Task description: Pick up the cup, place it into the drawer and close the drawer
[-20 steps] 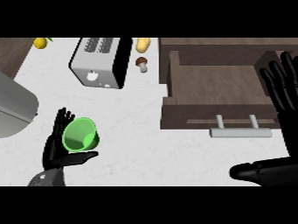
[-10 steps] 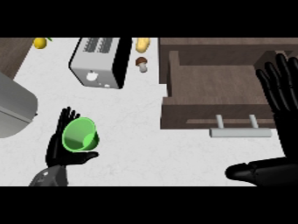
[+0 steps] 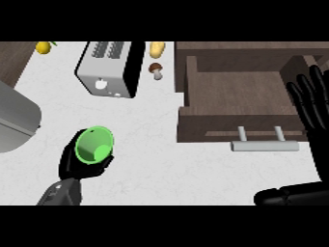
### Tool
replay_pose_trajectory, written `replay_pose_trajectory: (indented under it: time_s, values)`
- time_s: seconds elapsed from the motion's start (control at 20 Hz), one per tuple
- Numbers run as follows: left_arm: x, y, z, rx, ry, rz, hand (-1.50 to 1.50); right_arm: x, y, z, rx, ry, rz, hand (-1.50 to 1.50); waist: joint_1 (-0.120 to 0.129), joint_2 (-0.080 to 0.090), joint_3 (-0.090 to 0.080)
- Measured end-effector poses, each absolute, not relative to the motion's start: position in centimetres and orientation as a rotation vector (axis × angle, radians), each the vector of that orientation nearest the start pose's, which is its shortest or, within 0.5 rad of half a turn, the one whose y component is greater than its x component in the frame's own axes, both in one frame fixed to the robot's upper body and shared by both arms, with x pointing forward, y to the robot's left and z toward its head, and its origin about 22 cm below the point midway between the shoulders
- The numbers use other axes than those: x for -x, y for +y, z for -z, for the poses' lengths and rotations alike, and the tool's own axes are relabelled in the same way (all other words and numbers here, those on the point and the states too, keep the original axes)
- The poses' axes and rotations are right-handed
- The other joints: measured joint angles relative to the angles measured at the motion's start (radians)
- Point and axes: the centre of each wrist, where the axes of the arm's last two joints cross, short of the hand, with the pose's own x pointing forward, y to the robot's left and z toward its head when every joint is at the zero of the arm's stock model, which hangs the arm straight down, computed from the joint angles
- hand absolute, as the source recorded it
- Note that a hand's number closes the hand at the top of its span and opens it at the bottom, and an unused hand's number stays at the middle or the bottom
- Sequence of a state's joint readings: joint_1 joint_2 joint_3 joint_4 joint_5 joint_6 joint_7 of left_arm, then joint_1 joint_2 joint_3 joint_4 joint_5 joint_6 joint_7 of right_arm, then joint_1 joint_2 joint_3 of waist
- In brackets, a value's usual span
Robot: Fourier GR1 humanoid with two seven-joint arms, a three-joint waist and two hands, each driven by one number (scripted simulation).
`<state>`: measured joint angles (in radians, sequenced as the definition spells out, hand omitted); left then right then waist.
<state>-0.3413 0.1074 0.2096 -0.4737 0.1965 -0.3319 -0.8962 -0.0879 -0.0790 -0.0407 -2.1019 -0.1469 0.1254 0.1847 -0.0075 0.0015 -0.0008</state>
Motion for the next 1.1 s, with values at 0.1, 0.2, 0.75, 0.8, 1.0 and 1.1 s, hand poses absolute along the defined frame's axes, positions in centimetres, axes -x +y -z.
replay_pose_trajectory:
  time_s: [0.1,0.2,0.75,0.8,1.0,1.1]
  values:
    - [-25.7,27.8,14.8,0.225,-1.745,-0.246,1.50,-21.8,-23.8,-14.3,-0.158,-2.000,-0.143,-1.50,-0.001,0.000,0.000]
    - [-25.9,27.9,14.7,0.202,-1.771,-0.239,1.50,-21.8,-23.9,-14.5,-0.163,-1.997,-0.145,-1.50,-0.001,0.001,0.000]
    - [-26.3,28.9,13.5,0.088,-1.891,-0.280,1.50,-22.0,-24.1,-14.5,-0.157,-1.996,-0.142,-1.50,0.007,-0.002,0.000]
    - [-26.3,28.7,13.3,0.094,-1.906,-0.282,1.50,-22.0,-23.9,-15.0,-0.155,-1.995,-0.141,-1.50,0.009,-0.002,0.001]
    - [-27.3,28.1,11.6,0.145,-1.980,-0.272,1.50,-21.5,-24.0,-14.5,-0.144,-1.989,-0.133,-1.50,0.012,-0.005,0.001]
    - [-28.0,27.4,10.3,0.179,-2.008,-0.240,1.50,-21.5,-24.4,-14.6,-0.138,-1.991,-0.135,-1.50,0.014,-0.005,0.002]
